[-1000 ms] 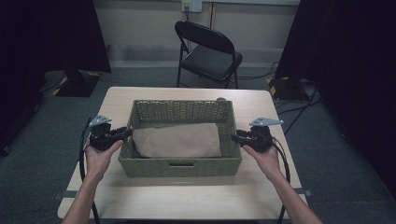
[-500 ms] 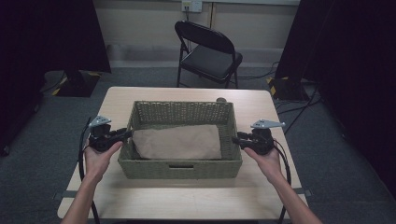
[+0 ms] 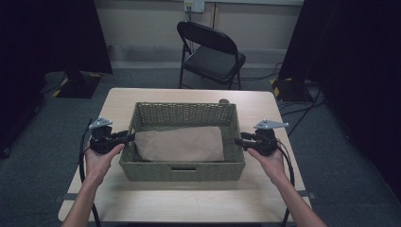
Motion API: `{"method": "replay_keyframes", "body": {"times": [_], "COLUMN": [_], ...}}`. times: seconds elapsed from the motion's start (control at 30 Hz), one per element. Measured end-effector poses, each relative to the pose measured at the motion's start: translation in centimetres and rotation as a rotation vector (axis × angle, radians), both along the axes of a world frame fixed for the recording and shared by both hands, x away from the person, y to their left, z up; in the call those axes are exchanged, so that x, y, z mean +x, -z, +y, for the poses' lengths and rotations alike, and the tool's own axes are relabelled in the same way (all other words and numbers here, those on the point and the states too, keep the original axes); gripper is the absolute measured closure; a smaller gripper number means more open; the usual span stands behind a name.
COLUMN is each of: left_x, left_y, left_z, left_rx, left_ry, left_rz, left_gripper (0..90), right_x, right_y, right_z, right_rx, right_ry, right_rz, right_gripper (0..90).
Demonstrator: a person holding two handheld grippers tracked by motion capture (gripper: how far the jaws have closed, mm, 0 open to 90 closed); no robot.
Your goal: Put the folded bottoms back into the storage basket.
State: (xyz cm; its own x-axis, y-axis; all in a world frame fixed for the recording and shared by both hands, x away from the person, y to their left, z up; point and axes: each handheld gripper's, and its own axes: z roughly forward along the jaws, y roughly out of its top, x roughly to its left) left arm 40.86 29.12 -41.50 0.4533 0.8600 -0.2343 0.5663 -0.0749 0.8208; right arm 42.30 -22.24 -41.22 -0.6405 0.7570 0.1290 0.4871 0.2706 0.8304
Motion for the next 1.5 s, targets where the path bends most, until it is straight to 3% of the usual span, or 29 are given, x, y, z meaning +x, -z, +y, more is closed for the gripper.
{"method": "replay_keyframes", "body": {"times": [0.07, 0.17, 0.4, 0.6, 0.63, 0.7, 0.87, 0.97, 1.03, 1.07, 1.1, 1.23, 1.27, 1.37, 1.5], "left_x": [-0.3, -1.4, -3.4, -4.4, -4.8, -5.1, -5.4, -5.3, -5.2, -5.3, -5.2, -5.3, -5.4, -5.5, -5.8], "left_y": [-0.6, -1.6, -1.7, 0.0, 0.9, 1.6, 3.4, 4.9, 5.4, 5.8, 6.3, 7.2, 7.5, 7.8, 8.4], "left_z": [0.2, 0.8, 2.9, 4.6, 5.1, 5.4, 5.7, 5.1, 5.0, 4.9, 4.8, 4.5, 4.5, 4.1, 3.9], "left_rx": [-0.002, 0.028, 0.05, 0.083, 0.084, 0.149, 0.167, 0.257, 0.258, 0.261, 0.287, 0.303, 0.306, 0.327, 0.297], "left_ry": [-0.018, -0.031, -0.098, -0.129, -0.146, -0.155, -0.162, -0.168, -0.15, -0.145, -0.132, -0.113, -0.115, -0.117, -0.145], "left_rz": [-0.019, -0.035, -0.04, 0.018, 0.034, 0.053, 0.092, 0.128, 0.15, 0.164, 0.174, 0.2, 0.2, 0.18, 0.124], "left_gripper": [56.4, 51.8, 40.7, 36.8, 36.8, 36.5, 34.3, 37.2, 35.5, 34.7, 32.9, 32.3, 30.1, 26.1, 20.2], "right_x": [0.0, -0.4, -1.6, -2.7, -2.9, -3.0, -3.6, -3.4, -3.3, -3.0, -2.9, -2.6, -2.5, -2.7, -3.1], "right_y": [-0.2, -1.3, -1.8, -0.5, 0.1, 0.4, 2.1, 3.6, 4.1, 5.3, 5.8, 6.6, 7.2, 8.1, 8.5], "right_z": [-0.1, -0.8, -3.1, -5.0, -5.3, -5.6, -6.8, -7.1, -7.1, -7.1, -7.1, -7.2, -7.3, -7.1, -6.3], "right_rx": [0.009, 0.029, 0.018, 0.019, -0.004, -0.023, -0.054, -0.061, -0.073, -0.116, -0.124, -0.165, -0.162, -0.196, -0.23], "right_ry": [-0.001, 0.025, 0.093, 0.153, 0.166, 0.174, 0.195, 0.203, 0.208, 0.205, 0.206, 0.212, 0.219, 0.218, 0.237], "right_rz": [-0.01, -0.04, -0.063, -0.041, -0.026, -0.02, 0.009, 0.03, 0.045, 0.084, 0.097, 0.127, 0.167, 0.19, 0.158], "right_gripper": [54.1, 48.1, 37.7, 31.2, 29.3, 27.9, 26.4, 26.7, 26.5, 26.0, 25.8, 23.4, 22.8, 22.5, 18.4]}}
